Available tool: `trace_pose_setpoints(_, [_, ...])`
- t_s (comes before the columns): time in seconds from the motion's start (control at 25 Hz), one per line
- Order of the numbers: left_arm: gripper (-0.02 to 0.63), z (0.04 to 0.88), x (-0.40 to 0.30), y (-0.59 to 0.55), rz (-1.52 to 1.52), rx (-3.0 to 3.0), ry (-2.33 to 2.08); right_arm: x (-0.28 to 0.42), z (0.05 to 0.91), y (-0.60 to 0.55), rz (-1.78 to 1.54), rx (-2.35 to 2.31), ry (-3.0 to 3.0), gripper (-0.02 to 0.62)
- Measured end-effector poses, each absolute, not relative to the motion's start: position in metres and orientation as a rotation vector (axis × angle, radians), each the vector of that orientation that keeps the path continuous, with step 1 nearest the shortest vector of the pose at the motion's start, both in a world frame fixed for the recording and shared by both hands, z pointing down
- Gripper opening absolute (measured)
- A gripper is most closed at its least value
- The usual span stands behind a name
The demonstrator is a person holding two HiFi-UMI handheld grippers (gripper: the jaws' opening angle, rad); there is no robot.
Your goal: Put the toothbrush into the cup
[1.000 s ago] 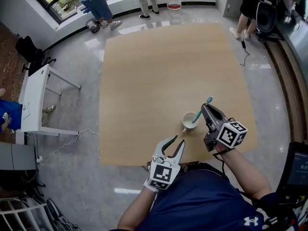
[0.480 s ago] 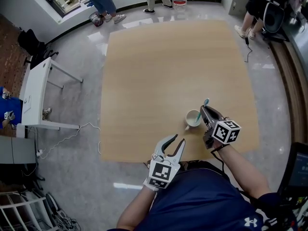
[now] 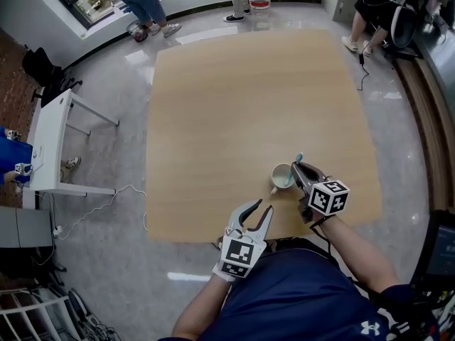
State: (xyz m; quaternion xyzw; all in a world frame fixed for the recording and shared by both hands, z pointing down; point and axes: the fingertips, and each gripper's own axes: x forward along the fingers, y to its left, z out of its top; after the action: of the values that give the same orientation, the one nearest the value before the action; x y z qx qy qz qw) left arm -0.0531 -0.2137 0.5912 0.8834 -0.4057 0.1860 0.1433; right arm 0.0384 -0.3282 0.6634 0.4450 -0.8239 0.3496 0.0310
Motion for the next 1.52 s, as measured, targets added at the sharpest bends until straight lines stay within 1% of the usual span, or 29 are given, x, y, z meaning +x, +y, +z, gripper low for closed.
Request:
trace_pose_setpoints(0.36, [0.110,0.586,-0.055,-0.218,0.492,2.560,-1.177,0.031,0.678,-0.319,1.086,1.313,-2.486,0.036])
trace_pose_setpoints(0.64, [0.110,0.590,-0.053,-0.218,0.499,2.559,-1.158,0.030,0.680,-0.317,1.112,1.302,-2.488,0.067])
trace_pose_setpoints(0.76, [0.110,0.589,-0.052,-0.219,0.497,2.565,-1.151,0.031,0.677,-0.318,1.115,1.309,-2.494,0.093])
trace_pose_setpoints(1.0, [0.110,0.590,-0.048,-0.222,0.495,2.576,-1.139,0.036,0.671,-0.319,1.109,1.337,-2.501,0.094])
trace_pose_setpoints(1.24, [0.110,0.595,-0.059,-0.215,0.495,2.563,-1.139,0.030,0.667,-0.303,1.139,1.352,-2.501,0.094])
trace_pose_setpoints(1.52, [0.104,0.586,-0.048,-0.223,0.454,2.596,-1.116,0.043,0.634,-0.292,1.131,1.440,-2.537,0.086])
